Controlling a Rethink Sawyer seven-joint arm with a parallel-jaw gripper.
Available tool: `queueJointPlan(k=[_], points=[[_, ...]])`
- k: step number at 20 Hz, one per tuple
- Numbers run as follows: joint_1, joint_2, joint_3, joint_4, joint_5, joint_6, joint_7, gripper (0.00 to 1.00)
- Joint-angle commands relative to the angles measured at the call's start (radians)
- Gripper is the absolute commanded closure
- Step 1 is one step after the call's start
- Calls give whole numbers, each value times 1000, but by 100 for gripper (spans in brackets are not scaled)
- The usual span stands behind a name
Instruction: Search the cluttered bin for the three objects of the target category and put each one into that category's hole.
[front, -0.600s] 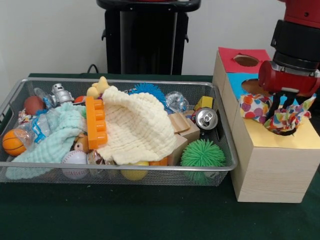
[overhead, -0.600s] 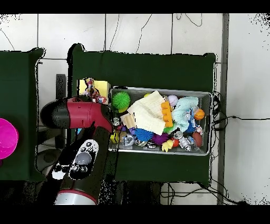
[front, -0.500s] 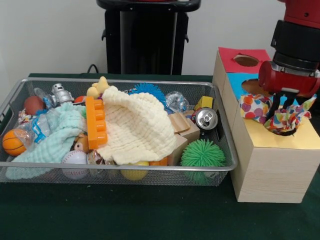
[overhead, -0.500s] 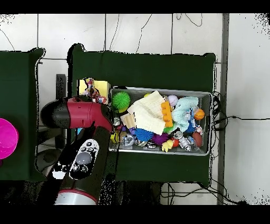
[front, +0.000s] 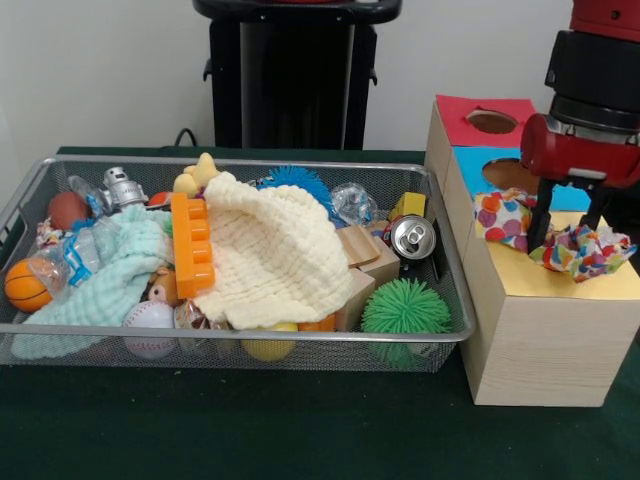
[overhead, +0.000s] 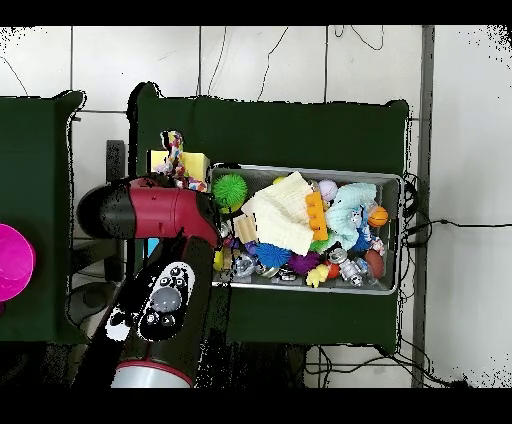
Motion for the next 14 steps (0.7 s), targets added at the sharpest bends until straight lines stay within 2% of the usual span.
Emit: queueJointPlan(k=[1, 5, 12, 14], points=[[-30, 7, 125, 17, -12, 86, 107, 0], [-51, 4, 138, 13, -10, 109, 96, 0], [-60, -40, 133, 1, -10, 222, 91, 0], [-19, -53, 121, -14, -4, 275, 130, 0]])
